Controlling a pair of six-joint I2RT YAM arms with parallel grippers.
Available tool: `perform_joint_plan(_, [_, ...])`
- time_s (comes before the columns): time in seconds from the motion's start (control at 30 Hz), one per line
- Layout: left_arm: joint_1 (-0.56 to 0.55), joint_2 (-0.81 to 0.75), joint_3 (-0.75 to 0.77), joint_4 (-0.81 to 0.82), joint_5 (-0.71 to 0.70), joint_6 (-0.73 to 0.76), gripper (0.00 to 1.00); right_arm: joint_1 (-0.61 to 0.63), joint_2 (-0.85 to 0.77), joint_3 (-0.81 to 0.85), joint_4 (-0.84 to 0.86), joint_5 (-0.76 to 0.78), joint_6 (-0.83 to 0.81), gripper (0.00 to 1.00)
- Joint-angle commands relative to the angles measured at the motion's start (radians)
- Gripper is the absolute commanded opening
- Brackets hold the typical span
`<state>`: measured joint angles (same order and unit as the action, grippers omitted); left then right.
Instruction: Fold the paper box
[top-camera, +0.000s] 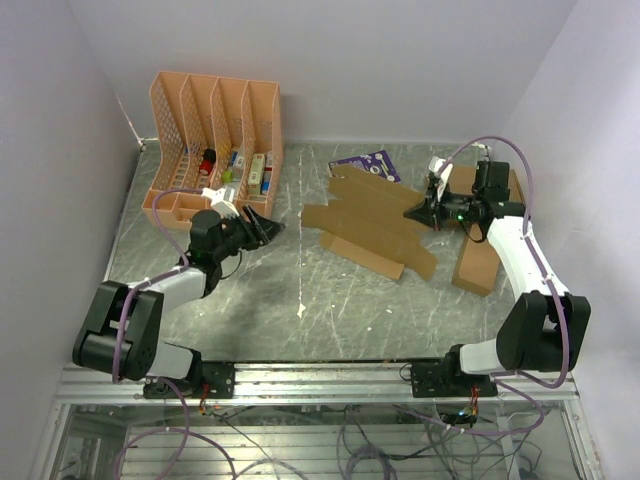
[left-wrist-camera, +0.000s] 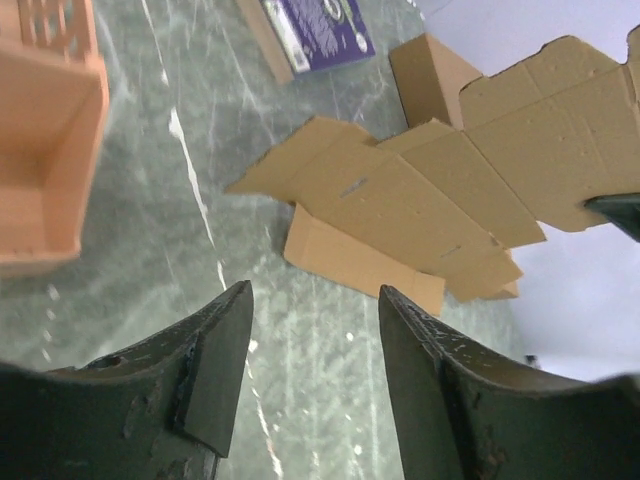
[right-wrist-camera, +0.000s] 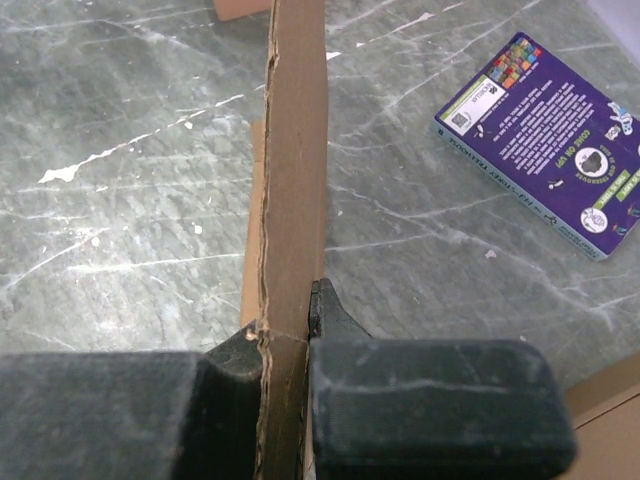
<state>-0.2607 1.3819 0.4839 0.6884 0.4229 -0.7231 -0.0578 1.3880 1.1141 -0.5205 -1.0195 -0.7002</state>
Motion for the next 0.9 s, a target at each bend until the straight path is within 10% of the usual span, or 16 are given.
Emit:
perform_joint_plan(0.0, [-0.042, -0.035, -0.018, -0.115, 0.015, -0.231, 0.63, 0.006, 0.017, -0.015, -0.009, -0.013, -0.047, 0.00])
perform_joint_plan(0.2, [-0.186, -0.196, 0.003, -0.267, -0.229, -0.166, 0.63, 0.007, -0.018, -0.046, -0.048, -0.051, -0.148, 0.00])
perform_joint_plan(0.47, [-0.173, -0.215, 0.118, -0.191, -0.250, 0.357, 0.66, 0.012, -0.014, -0.056, -0.068, -0.041, -0.207, 0.00])
perform_joint_plan(0.87, [-0.091, 0.058, 0.182, 0.012, -0.040, 0.184, 0.58, 0.039, 0.016, -0.046, -0.169, -0.051, -0.334, 0.00])
